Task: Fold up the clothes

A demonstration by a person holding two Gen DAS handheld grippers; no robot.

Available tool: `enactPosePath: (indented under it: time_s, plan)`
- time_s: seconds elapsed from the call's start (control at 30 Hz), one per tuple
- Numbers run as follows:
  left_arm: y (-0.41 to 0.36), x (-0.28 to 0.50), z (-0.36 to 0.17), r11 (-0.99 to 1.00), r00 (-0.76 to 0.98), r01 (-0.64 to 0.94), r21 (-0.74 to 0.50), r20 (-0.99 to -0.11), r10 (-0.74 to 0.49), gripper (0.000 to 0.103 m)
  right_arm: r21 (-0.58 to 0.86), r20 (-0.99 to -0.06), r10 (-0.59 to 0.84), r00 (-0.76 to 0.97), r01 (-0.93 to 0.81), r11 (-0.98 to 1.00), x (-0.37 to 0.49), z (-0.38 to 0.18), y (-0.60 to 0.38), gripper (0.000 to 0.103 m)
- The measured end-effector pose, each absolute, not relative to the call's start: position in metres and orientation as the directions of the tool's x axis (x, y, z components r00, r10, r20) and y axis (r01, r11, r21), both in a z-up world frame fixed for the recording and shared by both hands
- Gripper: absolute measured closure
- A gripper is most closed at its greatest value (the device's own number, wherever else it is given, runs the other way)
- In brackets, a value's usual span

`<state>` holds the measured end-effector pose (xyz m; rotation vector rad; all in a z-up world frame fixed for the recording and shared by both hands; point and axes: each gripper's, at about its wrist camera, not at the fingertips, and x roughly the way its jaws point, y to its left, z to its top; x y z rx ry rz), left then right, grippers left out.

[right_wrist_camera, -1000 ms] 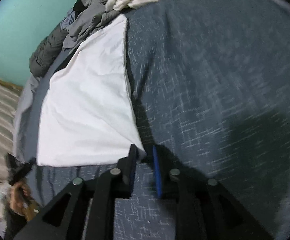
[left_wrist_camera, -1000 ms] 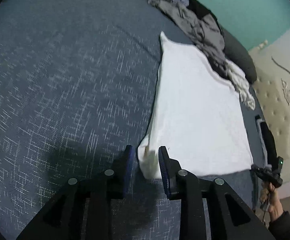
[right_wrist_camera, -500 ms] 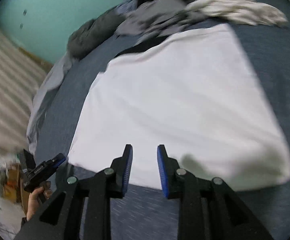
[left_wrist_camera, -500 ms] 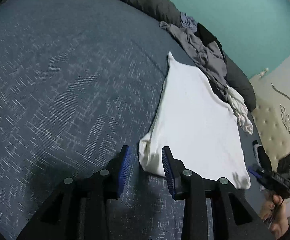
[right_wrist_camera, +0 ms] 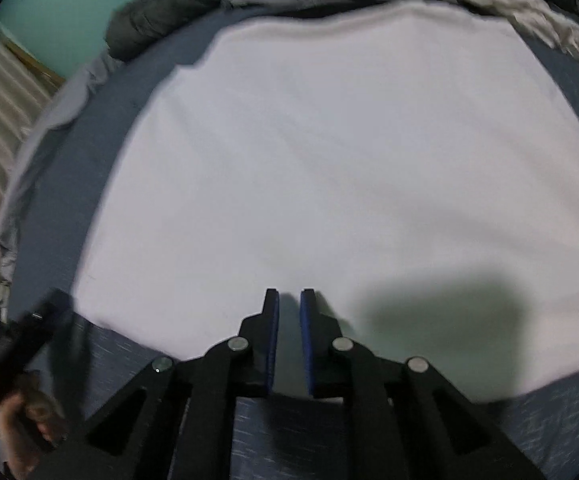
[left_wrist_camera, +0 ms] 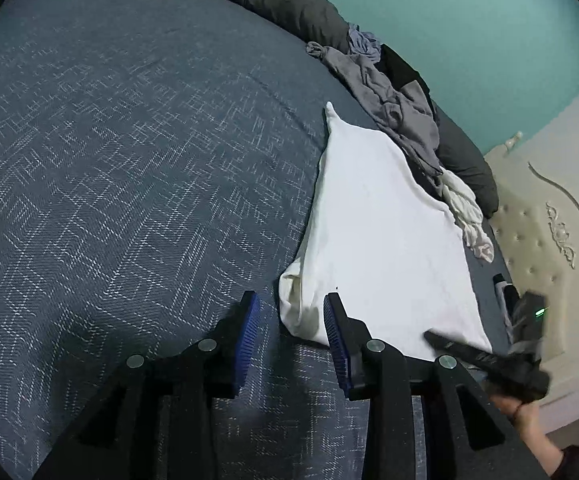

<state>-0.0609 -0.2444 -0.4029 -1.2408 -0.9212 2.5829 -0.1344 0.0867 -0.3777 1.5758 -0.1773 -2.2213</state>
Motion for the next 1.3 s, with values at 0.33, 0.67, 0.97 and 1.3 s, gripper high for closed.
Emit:
enactPosePath:
  time_s: [0.33,0.67,0.97,1.3]
  plan:
    - [-0.248,-0.058,-0.404,-0.783,-0.645,0.137,-0.607,-0.655,0.395,0.059,0.28,-0.882,-0.361,-0.303,0.281,-0.918,-0.121,-0.38,0.083,0.098]
    - [-0.24,-0.057,-0.396,-0.796,-0.644,0.135,-0.59,-0.663,0.383,0.056,0.345,-0.871,-0.422,-0.253,0.297,-0.89,-0.093,-0.383,0.1,0.098]
    - [-0.236,-0.057,-0.399,-0.796,-0.634,0.17,-0.581,-0.683,0.363,0.042,0.52,-0.745,-0.545,-0.385,0.176,-0.836,-0.086,-0.351,0.17,0.095]
    - [-0.238,-0.06,-0.418,-0.746,-0.64,0.255,-0.615,-0.686,0.347,0.039,0.574,-0.68,-0.483,-0.551,0.011,-0.819,-0.089,-0.354,0.262,0.069]
